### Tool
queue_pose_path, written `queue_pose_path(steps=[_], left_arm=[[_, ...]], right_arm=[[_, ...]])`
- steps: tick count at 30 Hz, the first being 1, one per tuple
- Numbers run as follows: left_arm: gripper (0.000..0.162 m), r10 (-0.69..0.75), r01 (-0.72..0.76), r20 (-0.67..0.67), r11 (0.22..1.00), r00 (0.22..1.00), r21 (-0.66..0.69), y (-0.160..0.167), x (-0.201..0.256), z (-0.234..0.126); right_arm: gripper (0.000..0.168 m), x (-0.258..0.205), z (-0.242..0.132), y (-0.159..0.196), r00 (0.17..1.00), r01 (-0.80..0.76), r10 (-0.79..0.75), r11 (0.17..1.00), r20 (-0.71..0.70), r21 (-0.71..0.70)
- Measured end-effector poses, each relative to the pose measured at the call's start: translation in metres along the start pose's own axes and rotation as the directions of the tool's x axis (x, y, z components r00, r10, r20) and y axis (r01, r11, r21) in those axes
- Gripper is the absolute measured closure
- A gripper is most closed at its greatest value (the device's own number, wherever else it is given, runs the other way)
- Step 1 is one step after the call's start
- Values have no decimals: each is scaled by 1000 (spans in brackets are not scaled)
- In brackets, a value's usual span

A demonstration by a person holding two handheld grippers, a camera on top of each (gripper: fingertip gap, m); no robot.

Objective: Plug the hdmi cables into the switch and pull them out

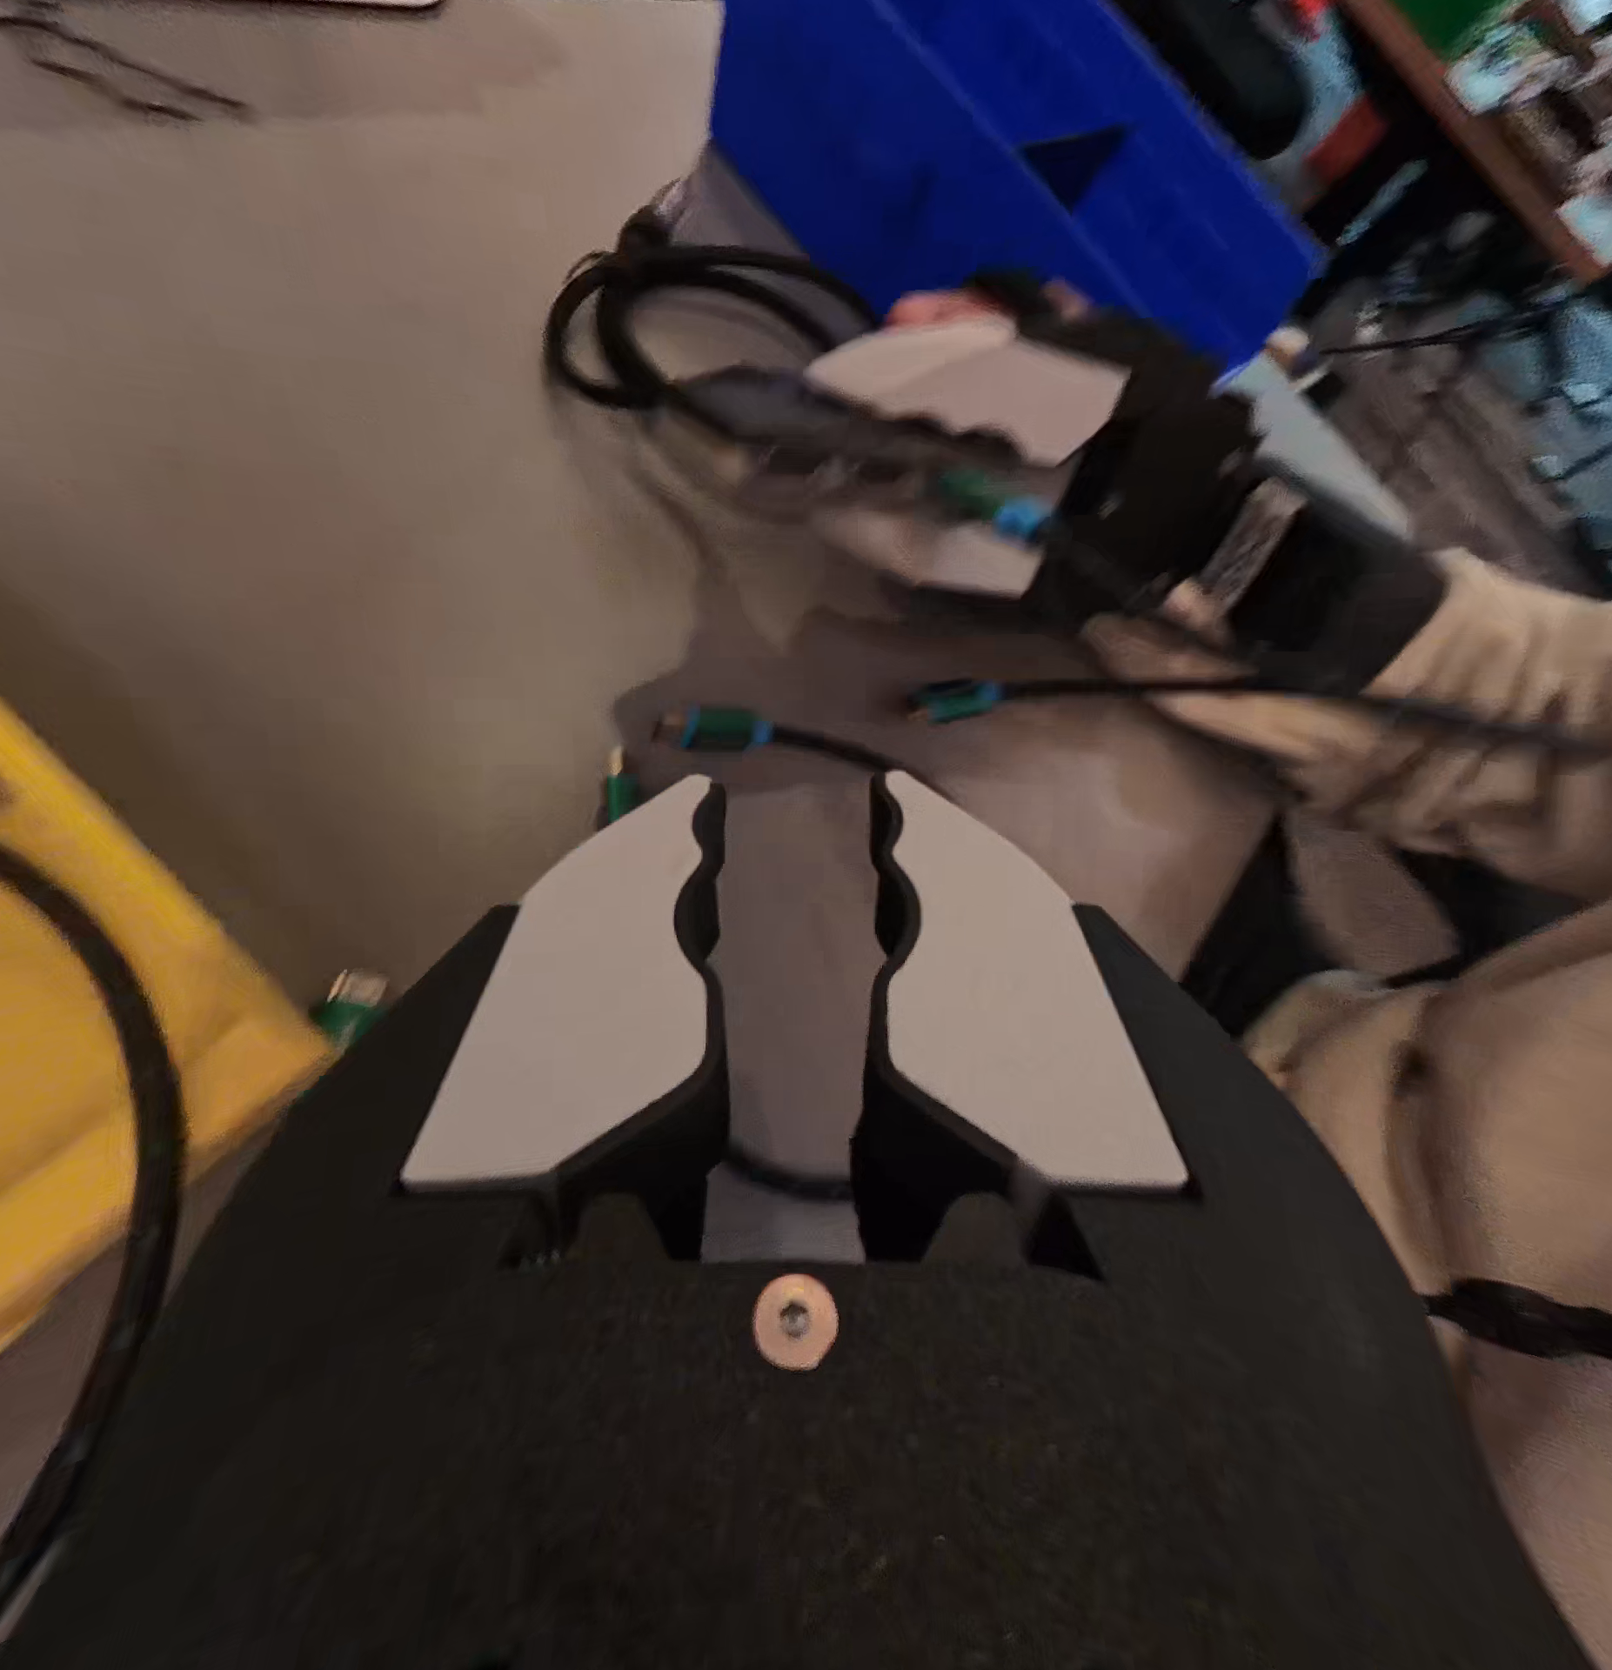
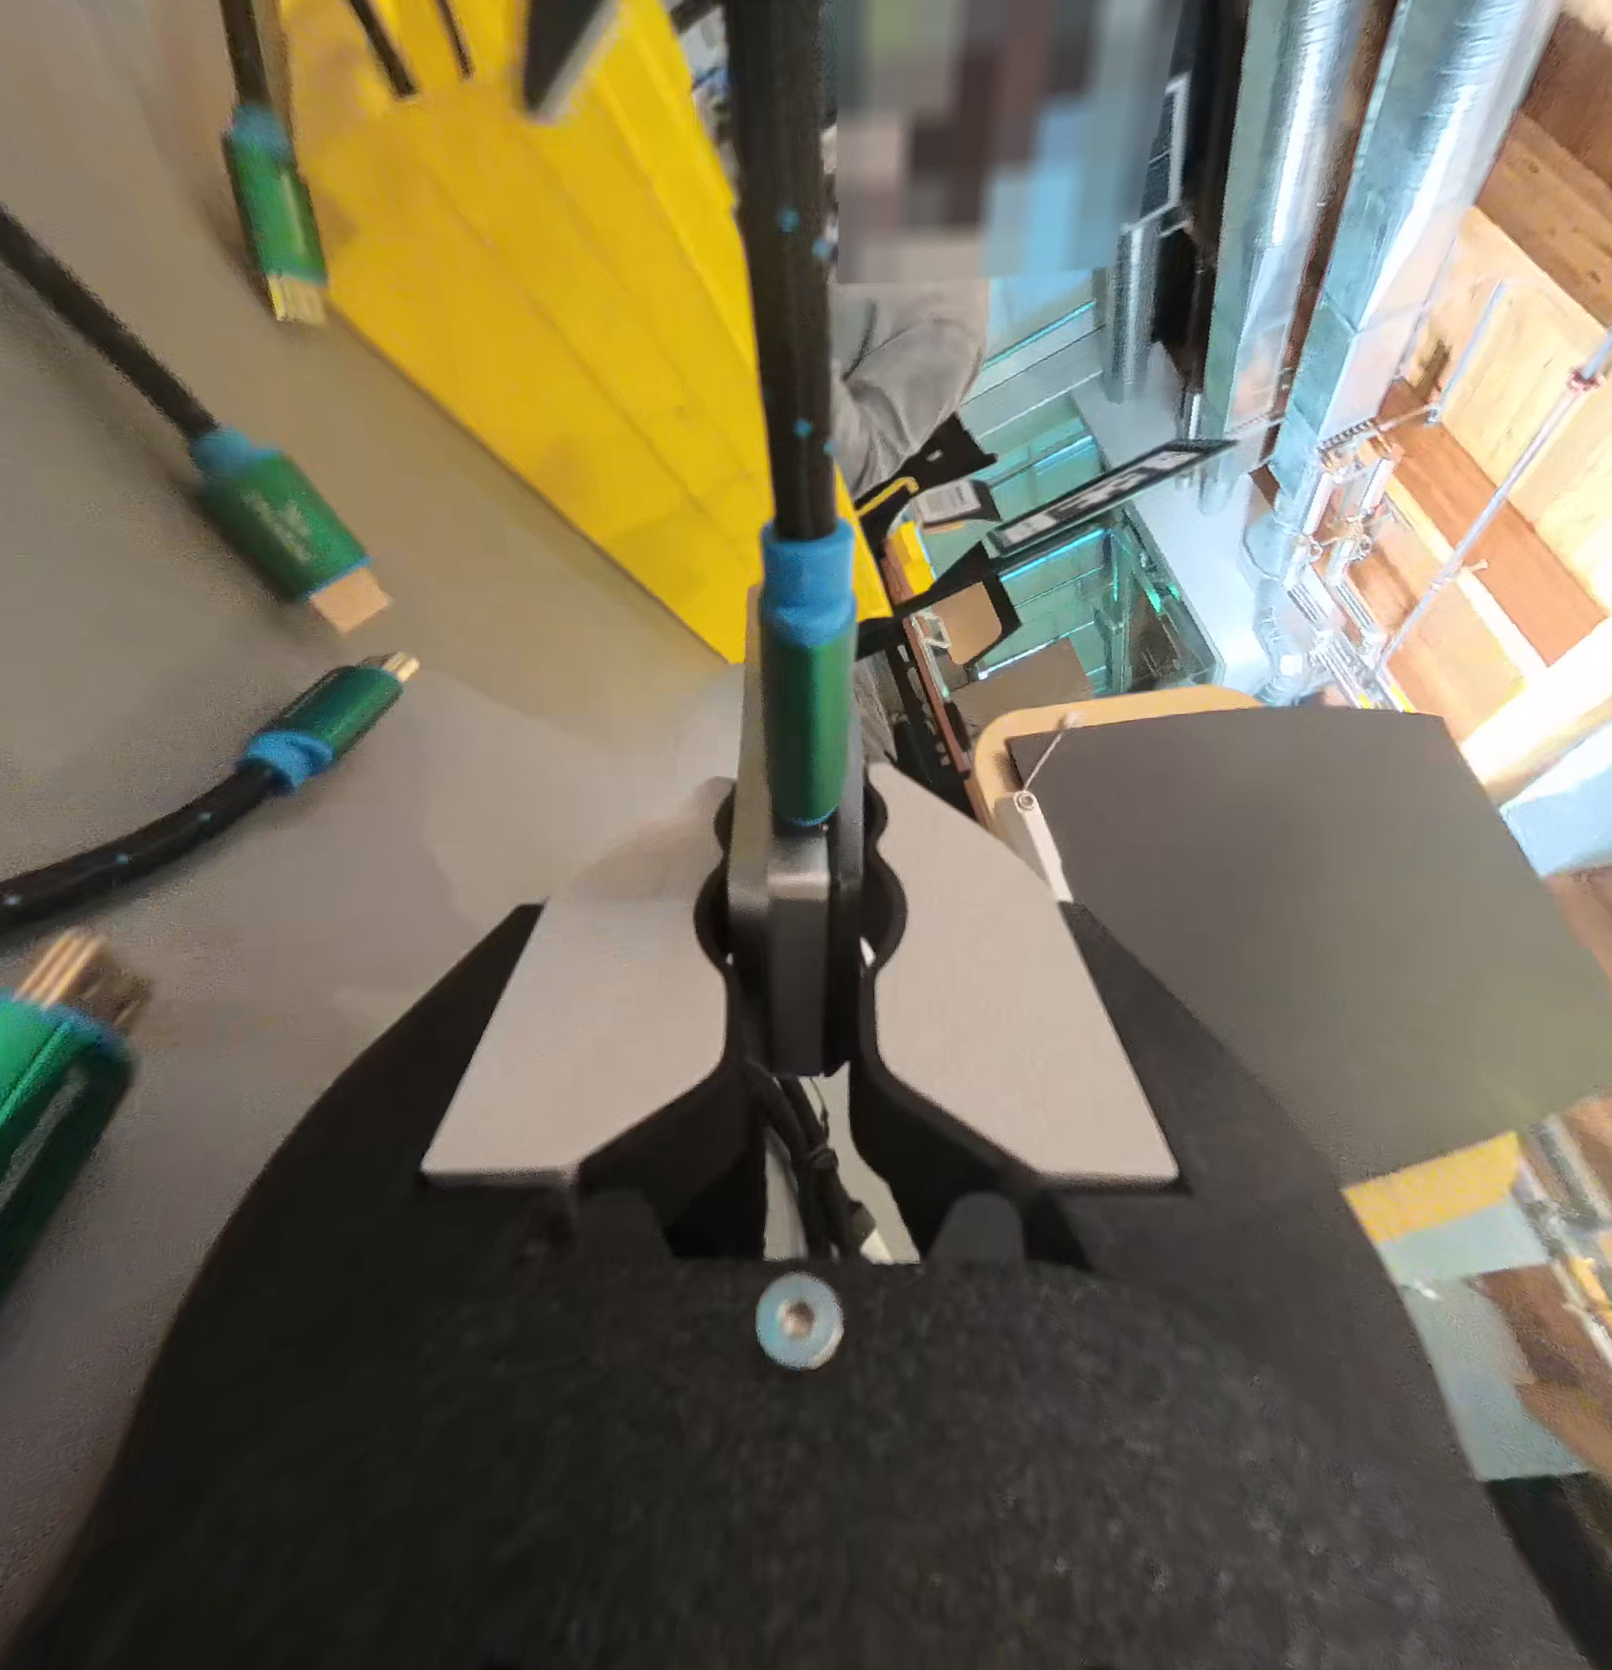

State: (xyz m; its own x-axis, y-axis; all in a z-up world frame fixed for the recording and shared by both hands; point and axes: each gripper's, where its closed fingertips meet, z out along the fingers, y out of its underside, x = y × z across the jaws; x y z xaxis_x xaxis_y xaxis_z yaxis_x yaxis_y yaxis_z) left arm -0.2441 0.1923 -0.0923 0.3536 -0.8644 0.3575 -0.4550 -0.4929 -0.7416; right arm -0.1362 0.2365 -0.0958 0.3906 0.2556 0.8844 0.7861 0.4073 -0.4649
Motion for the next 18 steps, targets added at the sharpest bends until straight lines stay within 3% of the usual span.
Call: queue_pose_path(steps=[3, 7, 11, 16, 18], left_arm=[[132, 32, -25, 128, 998, 991, -54, 40, -16, 12], [133, 16, 24, 220, 984, 975, -177, 75, -28, 39], [137, -36, 80, 283, 986, 959, -144, 69, -44, 42], [134, -4, 48, 268, 987, 963, -156, 68, -45, 54], [155, 59, -1, 285, 980, 957, -201, 68, -46, 58]], right_arm=[[145, 9, 0, 7, 997, -75, 75, 997, -28, -8], [147, 4, 4, 16, 999, -43, 42, 998, -16, -51], [147, -1, 5, 13, 1000, -13, 13, 998, 3, -56], [147, -3, 7, 13, 1000, -10, 11, 999, 14, -54], [146, -3, 8, 14, 1000, -14, 15, 998, 15, -55]])
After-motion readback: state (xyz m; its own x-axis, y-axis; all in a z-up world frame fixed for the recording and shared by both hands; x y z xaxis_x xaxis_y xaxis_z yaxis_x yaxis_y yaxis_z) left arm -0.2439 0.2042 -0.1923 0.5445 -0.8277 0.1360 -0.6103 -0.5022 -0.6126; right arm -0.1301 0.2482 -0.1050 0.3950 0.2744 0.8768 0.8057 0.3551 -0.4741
